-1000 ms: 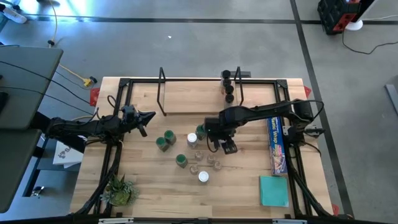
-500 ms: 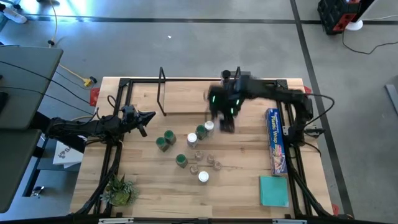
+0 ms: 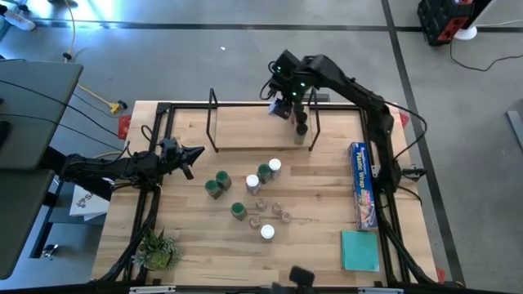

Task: Shelf spices
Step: Put the middle right white seasoning bottle on the shelf

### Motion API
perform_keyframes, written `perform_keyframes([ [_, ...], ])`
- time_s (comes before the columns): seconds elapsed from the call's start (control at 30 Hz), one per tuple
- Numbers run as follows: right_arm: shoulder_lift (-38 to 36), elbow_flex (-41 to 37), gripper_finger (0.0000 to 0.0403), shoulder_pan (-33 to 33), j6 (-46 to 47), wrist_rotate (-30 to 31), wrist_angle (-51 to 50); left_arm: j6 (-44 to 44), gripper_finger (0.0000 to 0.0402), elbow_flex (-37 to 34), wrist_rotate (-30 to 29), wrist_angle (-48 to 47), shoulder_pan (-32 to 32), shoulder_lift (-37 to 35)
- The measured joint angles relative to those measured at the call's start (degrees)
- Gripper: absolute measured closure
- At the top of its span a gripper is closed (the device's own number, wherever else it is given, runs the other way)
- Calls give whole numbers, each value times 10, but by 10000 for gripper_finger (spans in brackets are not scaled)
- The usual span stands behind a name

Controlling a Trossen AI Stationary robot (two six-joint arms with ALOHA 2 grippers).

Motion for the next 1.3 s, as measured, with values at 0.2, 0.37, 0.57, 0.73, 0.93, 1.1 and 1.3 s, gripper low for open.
perform_keyframes([
  [0.2,54,0,212,-29,-95,8,12,0,396,0,0,0,0,0],
  [0.37,86,-1,212,-35,-138,20,9,0,397,0,0,0,0,0],
  [0.57,97,0,212,-37,-155,21,20,0,396,0,0,0,0,0],
  [0.73,94,0,212,-48,-162,20,23,0,396,0,0,0,0,0],
  [0.93,94,0,159,-55,-188,23,41,0,396,0,0,0,0,0],
  [1.1,94,0,153,-55,-226,23,57,0,396,0,0,0,0,0],
  [1.3,94,0,150,-54,-270,54,58,0,396,0,0,0,0,0],
])
